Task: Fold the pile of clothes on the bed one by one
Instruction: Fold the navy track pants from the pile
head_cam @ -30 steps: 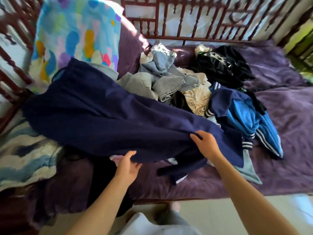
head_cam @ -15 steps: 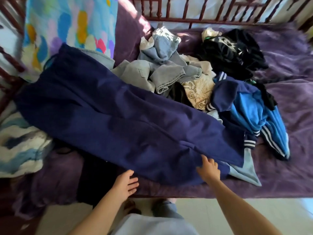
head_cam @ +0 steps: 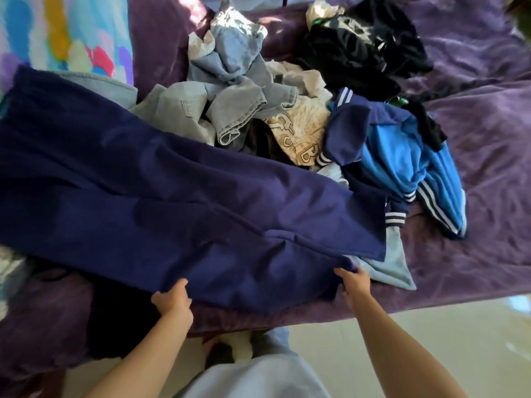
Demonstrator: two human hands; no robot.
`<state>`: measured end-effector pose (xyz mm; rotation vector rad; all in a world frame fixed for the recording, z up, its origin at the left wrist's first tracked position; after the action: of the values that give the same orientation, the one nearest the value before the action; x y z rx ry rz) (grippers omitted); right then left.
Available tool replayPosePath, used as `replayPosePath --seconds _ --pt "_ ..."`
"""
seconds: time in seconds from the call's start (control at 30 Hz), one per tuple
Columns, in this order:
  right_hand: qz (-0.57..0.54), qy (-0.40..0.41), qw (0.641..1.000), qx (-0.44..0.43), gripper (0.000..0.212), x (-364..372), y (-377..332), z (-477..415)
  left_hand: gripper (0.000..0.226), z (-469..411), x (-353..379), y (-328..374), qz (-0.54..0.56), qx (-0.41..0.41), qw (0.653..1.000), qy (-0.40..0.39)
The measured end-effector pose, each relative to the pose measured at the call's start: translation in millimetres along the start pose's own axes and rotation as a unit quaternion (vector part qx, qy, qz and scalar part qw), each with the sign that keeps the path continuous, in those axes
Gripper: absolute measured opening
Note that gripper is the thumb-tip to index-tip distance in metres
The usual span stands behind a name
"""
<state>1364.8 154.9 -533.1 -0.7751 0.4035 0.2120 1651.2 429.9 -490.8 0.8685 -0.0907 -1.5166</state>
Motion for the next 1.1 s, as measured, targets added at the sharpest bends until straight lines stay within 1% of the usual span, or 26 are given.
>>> replayPosePath --seconds 0.07,0.13,0.17,0.23,0.27,0.33,0.4,0.47,0.5,0.57,0.63,0.67,0.77,0.8,0.87,0.97,1.1 --pt "0.014 -0.026 0.998 -0.048 0.021 -5.9 -21.0 3.7 0.049 1.7 1.2 4.2 0.062 -0.050 0.997 -0.009" --pt "0.002 -0.009 0.994 -0.112 0.022 -22.6 -50.7 9.2 0.017 10.0 5.3 11.2 0.085 -0.077 0.992 -0.045" --pt "-0.015 0.009 0.990 -0.138 0.024 -34.2 -65.3 12.6 0.007 15.7 7.6 14.4 0.091 -0.077 0.990 -0.073" --pt "-0.047 0.055 0.981 -0.180 0.024 -61.7 -87.9 17.7 0.017 25.3 8.2 18.0 0.090 -0.072 0.986 -0.121" --pt "-0.045 0.079 0.977 -0.191 0.023 -73.9 -93.6 16.8 0.018 29.0 5.5 17.2 0.083 -0.068 0.985 -0.134" --pt "-0.009 0.114 0.977 -0.180 0.027 -86.4 -92.7 10.2 0.015 27.8 -2.5 5.9 0.024 -0.062 0.987 -0.146" --pt "0.083 0.129 0.978 -0.140 0.040 -81.1 -77.1 4.0 0.006 17.9 -12.4 -10.7 -0.054 -0.057 0.989 -0.122" --pt "0.191 0.114 0.969 -0.108 0.058 -64.7 -53.9 3.2 0.012 4.6 -21.9 -26.1 -0.110 -0.059 0.989 -0.085" --pt "0.243 0.098 0.960 -0.100 0.063 -54.9 -42.1 4.6 0.014 0.7 -26.2 -29.9 -0.121 -0.057 0.989 -0.069" --pt "0.322 0.065 0.939 -0.102 0.065 -35.8 -23.6 11.9 0.014 -5.9 -31.8 -33.6 -0.136 -0.048 0.988 -0.059" --pt "0.390 0.024 0.910 -0.137 0.066 -17.8 -11.1 22.1 0.011 -8.2 -32.7 -35.9 -0.158 -0.046 0.983 -0.079" --pt "0.435 0.002 0.885 -0.168 0.066 -8.7 -6.5 27.8 0.011 -6.7 -31.7 -37.2 -0.173 -0.050 0.979 -0.098" --pt "0.561 -0.052 0.782 -0.268 0.066 18.1 -1.3 44.5 0.024 -2.3 -31.4 -37.6 -0.189 -0.062 0.973 -0.118" --pt "0.580 -0.060 0.760 -0.287 0.065 26.2 -3.6 47.7 0.026 -2.1 -32.1 -36.8 -0.192 -0.064 0.972 -0.115" --pt "0.591 -0.061 0.736 -0.325 0.062 43.2 -17.2 52.5 0.031 -1.5 -33.4 -33.0 -0.211 -0.066 0.969 -0.106" --pt "0.568 -0.070 0.725 -0.384 0.057 72.5 -53.0 59.6 0.040 -4.5 -34.2 -21.7 -0.231 -0.046 0.968 -0.083" --pt "0.548 -0.089 0.695 -0.457 0.057 113.3 -105.1 71.1 0.042 -4.9 -28.9 3.1 -0.193 -0.018 0.979 -0.067"
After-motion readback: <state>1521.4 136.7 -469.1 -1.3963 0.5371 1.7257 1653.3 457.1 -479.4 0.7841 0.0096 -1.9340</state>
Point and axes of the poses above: each hand's wrist, its own z-axis away from the middle knuckle, its own x-axis out of the palm, y = z × x, the point moved 6 cm from there along -z, towards the middle knuckle, and after that the axes turned 10 degrees about y, right-handed, at the moved point
